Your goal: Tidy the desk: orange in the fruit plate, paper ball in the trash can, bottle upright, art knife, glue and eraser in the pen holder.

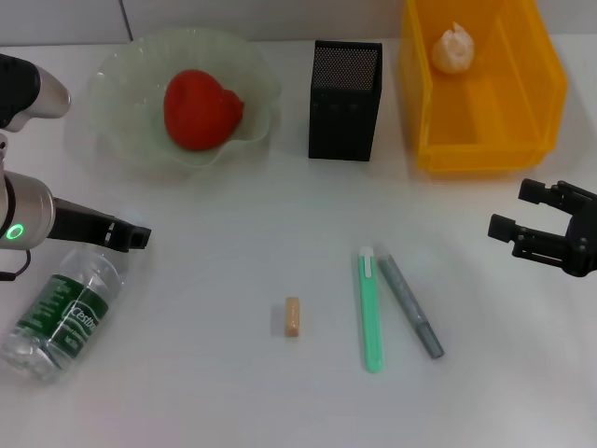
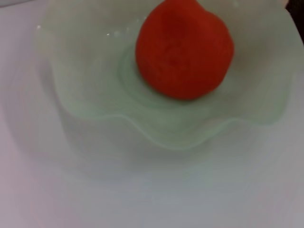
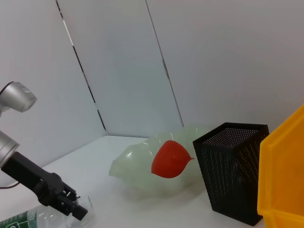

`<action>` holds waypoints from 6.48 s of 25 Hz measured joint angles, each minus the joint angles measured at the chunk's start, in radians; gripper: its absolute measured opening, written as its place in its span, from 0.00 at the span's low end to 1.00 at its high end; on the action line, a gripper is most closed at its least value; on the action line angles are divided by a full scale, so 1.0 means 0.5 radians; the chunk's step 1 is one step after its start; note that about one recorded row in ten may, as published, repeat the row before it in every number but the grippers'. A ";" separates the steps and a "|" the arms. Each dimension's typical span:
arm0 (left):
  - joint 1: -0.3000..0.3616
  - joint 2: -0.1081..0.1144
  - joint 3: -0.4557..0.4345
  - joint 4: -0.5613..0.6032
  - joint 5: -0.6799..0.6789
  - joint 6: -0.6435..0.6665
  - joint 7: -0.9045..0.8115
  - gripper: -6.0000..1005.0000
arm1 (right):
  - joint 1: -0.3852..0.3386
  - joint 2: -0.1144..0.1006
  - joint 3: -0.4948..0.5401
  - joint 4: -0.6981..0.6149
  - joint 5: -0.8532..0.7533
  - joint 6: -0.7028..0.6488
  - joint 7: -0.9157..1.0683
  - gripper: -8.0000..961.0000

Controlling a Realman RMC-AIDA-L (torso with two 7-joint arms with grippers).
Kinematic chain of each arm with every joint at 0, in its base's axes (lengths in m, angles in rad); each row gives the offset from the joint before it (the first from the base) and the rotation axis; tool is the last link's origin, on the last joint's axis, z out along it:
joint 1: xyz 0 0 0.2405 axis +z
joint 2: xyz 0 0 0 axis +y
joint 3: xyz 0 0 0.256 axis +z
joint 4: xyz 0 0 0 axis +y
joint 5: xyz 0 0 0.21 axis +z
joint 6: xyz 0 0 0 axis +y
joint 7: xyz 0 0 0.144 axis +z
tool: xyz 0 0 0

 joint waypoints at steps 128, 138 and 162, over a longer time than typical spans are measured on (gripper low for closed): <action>0.110 -0.002 -0.827 -1.943 -2.281 0.894 4.042 0.73 | 1.628 0.028 -1.422 -0.261 -1.663 -0.163 3.052 0.87; 0.103 -0.002 -0.828 -1.954 -2.281 0.866 4.042 0.73 | 1.628 0.028 -1.451 -0.166 -1.661 -0.073 3.054 0.87; 0.101 0.001 -0.818 -2.005 -2.282 0.808 4.045 0.71 | 1.715 0.028 -1.465 0.033 -1.660 0.103 3.074 0.87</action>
